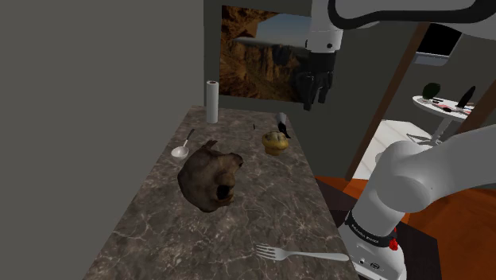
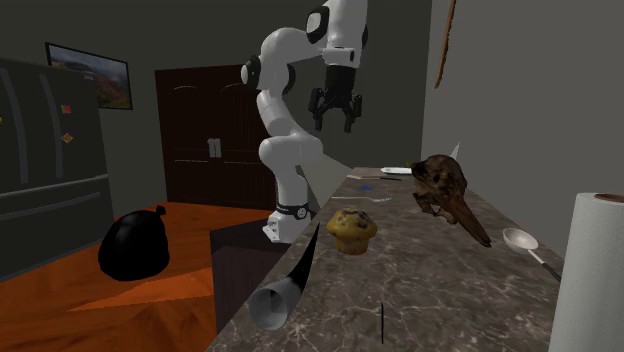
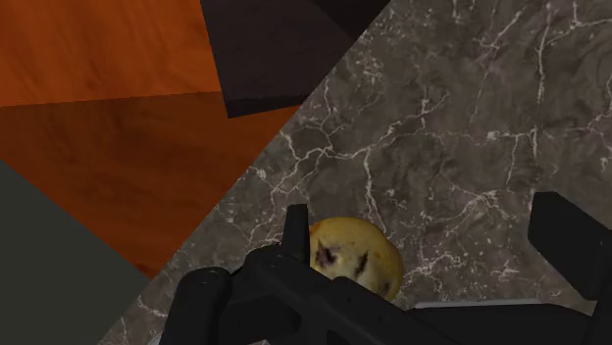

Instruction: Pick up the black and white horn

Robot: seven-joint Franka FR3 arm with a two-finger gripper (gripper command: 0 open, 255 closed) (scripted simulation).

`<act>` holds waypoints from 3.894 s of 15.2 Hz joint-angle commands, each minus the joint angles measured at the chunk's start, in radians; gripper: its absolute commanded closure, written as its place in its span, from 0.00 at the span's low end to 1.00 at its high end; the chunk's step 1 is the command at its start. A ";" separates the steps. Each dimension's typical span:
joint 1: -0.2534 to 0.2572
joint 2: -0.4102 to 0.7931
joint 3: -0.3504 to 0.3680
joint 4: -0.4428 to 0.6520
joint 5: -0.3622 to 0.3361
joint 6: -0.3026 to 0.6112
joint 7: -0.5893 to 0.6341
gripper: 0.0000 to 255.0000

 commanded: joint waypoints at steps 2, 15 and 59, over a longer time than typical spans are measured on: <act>-0.010 0.017 -0.008 -0.013 -0.004 0.038 0.012 0.00; -0.125 0.327 -0.122 -0.072 -0.040 0.520 0.155 0.00; -0.210 0.732 -0.249 0.087 0.055 0.876 0.229 1.00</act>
